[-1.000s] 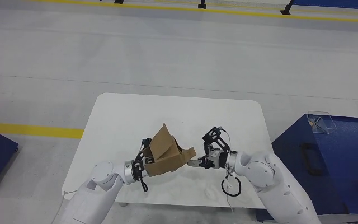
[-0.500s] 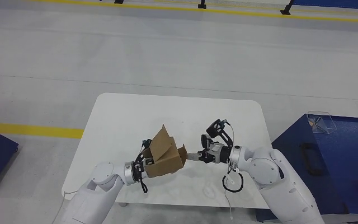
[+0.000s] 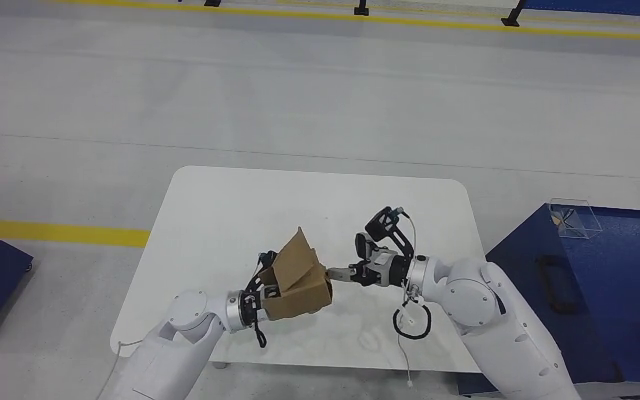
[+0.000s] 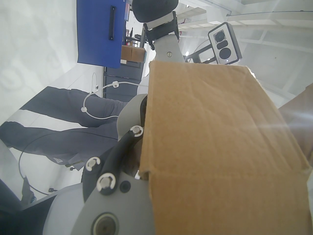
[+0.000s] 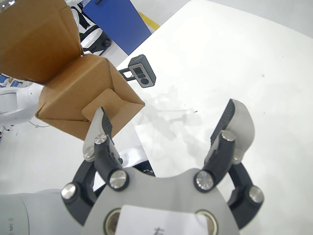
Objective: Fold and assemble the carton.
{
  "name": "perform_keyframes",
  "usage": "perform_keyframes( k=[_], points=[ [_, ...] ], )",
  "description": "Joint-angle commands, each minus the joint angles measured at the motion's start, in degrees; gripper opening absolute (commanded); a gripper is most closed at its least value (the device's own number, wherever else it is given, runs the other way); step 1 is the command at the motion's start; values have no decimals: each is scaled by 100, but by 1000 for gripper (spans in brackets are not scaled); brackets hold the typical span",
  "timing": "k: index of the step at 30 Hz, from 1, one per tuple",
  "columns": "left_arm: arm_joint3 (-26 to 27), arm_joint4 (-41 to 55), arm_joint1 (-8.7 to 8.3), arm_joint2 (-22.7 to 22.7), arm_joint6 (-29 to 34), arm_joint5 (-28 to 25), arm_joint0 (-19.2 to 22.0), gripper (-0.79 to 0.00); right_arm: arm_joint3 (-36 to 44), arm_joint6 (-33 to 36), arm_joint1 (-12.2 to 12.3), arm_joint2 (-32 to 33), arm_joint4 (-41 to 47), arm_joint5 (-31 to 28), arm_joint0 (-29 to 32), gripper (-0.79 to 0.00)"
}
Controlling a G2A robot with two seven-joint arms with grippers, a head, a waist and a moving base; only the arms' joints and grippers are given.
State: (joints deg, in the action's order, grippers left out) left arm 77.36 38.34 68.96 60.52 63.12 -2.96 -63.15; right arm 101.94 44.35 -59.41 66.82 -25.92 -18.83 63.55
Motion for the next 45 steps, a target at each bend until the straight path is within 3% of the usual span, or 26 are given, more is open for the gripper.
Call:
perform_keyframes(
  k=[1,45],
  points=[
    [-15,2,3,-11,10,3,11,-785,5,2,-4,-20,-8,17,-13,0],
    [105,-34,-11,47,1,-63,-106,-785,131,198,-57,-322,-404,341,-228,0]
  ],
)
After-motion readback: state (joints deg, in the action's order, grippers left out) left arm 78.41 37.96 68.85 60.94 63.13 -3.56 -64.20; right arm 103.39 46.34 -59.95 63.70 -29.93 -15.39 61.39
